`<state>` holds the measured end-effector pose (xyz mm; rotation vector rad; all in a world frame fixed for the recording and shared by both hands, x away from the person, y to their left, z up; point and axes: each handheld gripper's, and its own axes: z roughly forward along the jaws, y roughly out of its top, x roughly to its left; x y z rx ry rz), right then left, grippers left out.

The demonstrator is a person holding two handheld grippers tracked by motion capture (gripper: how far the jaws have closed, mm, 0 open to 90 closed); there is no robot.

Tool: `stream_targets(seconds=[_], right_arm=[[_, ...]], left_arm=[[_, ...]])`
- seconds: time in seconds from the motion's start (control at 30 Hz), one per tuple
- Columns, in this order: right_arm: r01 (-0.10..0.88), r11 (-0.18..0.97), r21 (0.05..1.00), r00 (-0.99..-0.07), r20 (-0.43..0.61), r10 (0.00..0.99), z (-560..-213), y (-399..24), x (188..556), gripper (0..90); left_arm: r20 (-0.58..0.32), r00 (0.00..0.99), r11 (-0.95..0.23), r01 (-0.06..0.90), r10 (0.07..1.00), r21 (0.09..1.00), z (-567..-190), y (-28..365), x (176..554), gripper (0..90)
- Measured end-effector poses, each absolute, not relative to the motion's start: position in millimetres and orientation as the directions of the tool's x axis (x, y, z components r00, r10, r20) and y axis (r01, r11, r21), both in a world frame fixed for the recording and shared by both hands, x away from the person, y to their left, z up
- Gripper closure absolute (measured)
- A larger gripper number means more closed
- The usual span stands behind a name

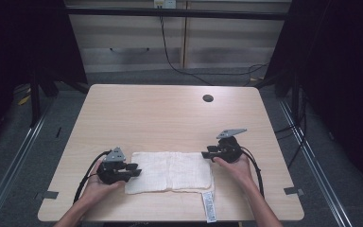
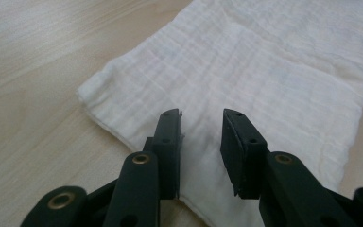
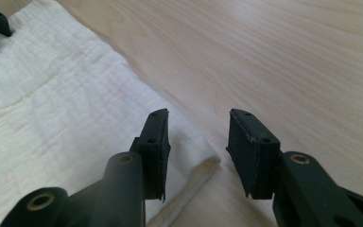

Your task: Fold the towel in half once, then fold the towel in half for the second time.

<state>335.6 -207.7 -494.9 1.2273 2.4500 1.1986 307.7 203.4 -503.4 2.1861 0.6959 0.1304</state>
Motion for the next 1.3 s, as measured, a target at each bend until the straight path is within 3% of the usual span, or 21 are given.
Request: stream_targets(seconds=[0.2, 0.43, 0.67, 0.97, 1.3], right_arm=[[0.625, 0.362, 0.692, -0.656, 0.214, 0.724, -503, -203, 339, 61.5], [0.628, 0.369, 0.685, -0.662, 0.221, 0.716, -505, -202, 342, 84.0], [0.627, 0.366, 0.687, -0.657, 0.215, 0.723, -505, -201, 340, 84.8], [0.625, 0.366, 0.690, -0.655, 0.208, 0.726, -505, -200, 339, 84.6], [0.622, 0.365, 0.693, -0.658, 0.210, 0.723, -505, -200, 340, 86.2]], left_arm=[[-0.171, 0.811, -0.466, 0.478, 0.559, 0.745, -503, 201, 311, 63.7], [-0.162, 0.789, -0.412, 0.470, 0.593, 0.781, -490, 204, 330, 57.3], [-0.160, 0.725, -0.362, 0.507, 0.670, 0.782, -497, 204, 361, 55.4], [-0.117, 0.732, -0.423, 0.508, 0.672, 0.750, -508, 206, 367, 50.7], [-0.117, 0.769, -0.451, 0.483, 0.629, 0.751, -508, 203, 364, 83.0]])
